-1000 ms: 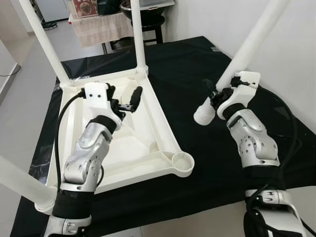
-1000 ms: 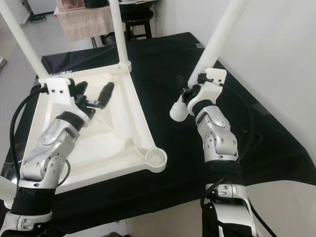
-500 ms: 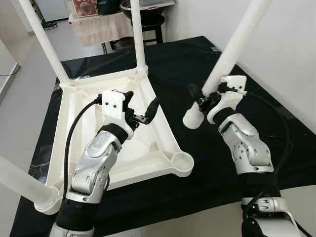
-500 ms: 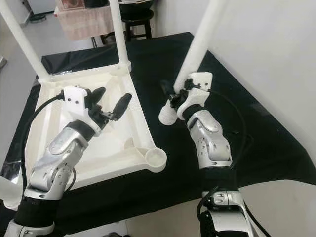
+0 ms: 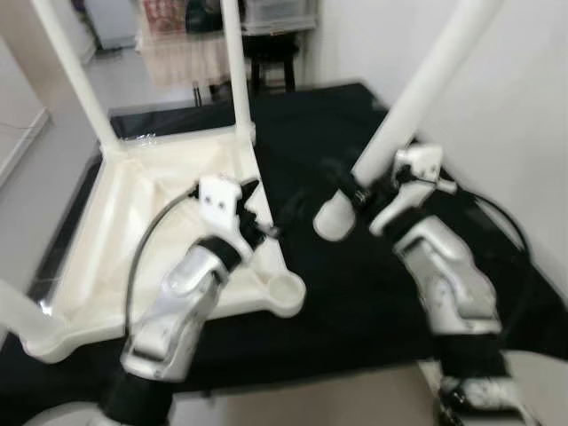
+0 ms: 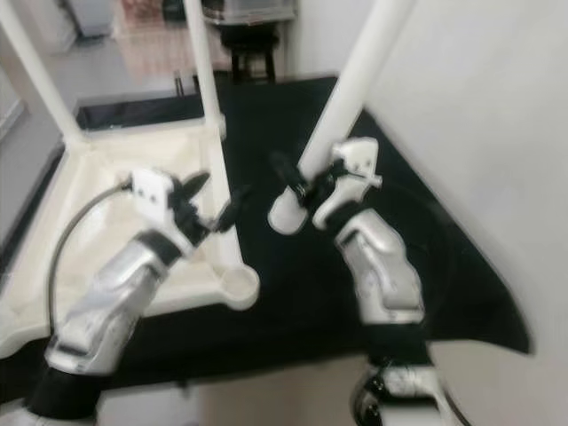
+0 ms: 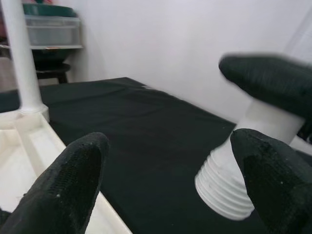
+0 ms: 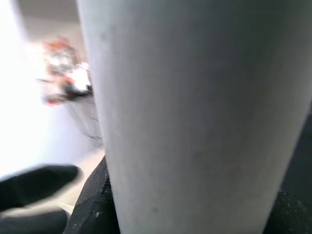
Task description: Building children table
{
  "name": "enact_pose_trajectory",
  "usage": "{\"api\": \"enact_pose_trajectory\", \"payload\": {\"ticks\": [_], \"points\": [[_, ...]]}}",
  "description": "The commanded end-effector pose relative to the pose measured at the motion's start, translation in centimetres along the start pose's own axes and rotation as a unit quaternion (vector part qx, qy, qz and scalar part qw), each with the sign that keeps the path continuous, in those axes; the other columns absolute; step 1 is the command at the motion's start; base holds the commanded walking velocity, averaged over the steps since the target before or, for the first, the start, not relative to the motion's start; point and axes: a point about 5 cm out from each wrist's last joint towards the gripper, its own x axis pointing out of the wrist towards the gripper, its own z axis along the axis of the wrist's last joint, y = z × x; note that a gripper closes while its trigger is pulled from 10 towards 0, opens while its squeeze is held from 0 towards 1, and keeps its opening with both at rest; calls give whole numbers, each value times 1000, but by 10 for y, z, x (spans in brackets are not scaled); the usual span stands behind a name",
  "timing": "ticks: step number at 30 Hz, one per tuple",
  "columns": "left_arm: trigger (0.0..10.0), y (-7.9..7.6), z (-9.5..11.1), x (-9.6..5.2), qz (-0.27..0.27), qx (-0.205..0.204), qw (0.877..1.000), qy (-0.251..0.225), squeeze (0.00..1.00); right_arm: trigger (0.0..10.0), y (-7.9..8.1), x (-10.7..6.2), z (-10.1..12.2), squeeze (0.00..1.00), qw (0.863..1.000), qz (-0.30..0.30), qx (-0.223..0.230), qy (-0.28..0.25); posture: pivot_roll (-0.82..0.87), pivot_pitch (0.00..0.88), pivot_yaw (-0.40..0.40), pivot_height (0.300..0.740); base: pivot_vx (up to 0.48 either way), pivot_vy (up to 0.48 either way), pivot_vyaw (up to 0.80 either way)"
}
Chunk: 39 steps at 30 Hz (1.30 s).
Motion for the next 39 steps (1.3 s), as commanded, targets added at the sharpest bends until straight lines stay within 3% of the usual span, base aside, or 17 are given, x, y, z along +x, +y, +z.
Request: {"api": "enact_pose_trajectory", "payload": {"ticks": [1, 10, 11, 14, 18, 23, 25, 26, 28, 31, 32, 33, 34, 39], "points": [[10000, -4, -1, -2, -17, 0, 1000, 5, 0, 10000, 5, -1, 5, 0, 1000, 19, 0, -12, -27, 58, 39, 740, 0, 0, 800], [10000, -9, -6, -6, -47, -1, 999, 24, 0, 10000, 10, -3, 4, 0, 999, 42, 6, -9, -27, 61, 36, 740, 0, 0, 800], [10000, -15, -6, -11, -81, -14, 996, 28, 0, 10000, 11, -3, 4, 0, 999, 45, 2, -11, -25, 64, 38, 740, 0, 0, 0], [10000, -19, -5, -15, -108, -29, 993, 31, 0, 10000, 11, -4, 6, 0, 999, 51, 2, -14, -19, 66, 40, 740, 0, 0, 0], [10000, -21, -5, -17, -119, -31, 992, 34, 0, 10000, 10, -5, 7, 0, 998, 57, 5, -17, -18, 66, 39, 740, 0, 0, 0], [10000, -22, -8, -24, -139, -28, 989, 49, 0, 10000, 11, -11, 12, 0, 994, 109, 9, -15, -12, 73, 37, 740, 0, 0, 0], [10000, -19, -11, -33, -148, -24, 986, 69, 0, 10000, 14, -20, 13, 0, 985, 172, 13, 5, -8, 82, 39, 740, 0, 0, 0], [10000, -19, -11, -33, -148, -24, 986, 69, 0, 10000, 14, -20, 13, 0, 985, 172, 13, 5, -8, 82, 39, 740, 0, 0, 0], [10000, -17, -14, -42, -156, -21, 984, 86, 0, 10000, 19, -31, 12, 0, 971, 237, 23, 32, -5, 88, 38, 740, 0, 0, 0], [10000, -17, -14, -42, -156, -21, 984, 86, 0, 10000, 19, -31, 12, 0, 971, 237, 23, 32, -5, 88, 38, 740, 0, 0, 0], [10000, -17, -19, -53, -171, -17, 979, 110, 0, 10000, 26, -39, 8, 0, 955, 290, 31, 60, 2, 99, 37, 740, 0, 0, 0], [10000, -17, -19, -53, -171, -17, 979, 110, 0, 10000, 26, -39, 8, 0, 955, 290, 31, 60, 2, 99, 37, 740, 0, 0, 0], [10000, -21, -28, -63, -194, -9, 971, 140, 0, 10000, 31, -39, 1, 0, 949, 303, 24, 78, 7, 104, 35, 740, 0, 0, 0], [10000, -27, -39, -72, -198, -6, 966, 164, 0, 10000, 40, -35, -5, 0, 945, 316, 32, 79, 19, 128, 35, 740, 0, 0, 0]]}}
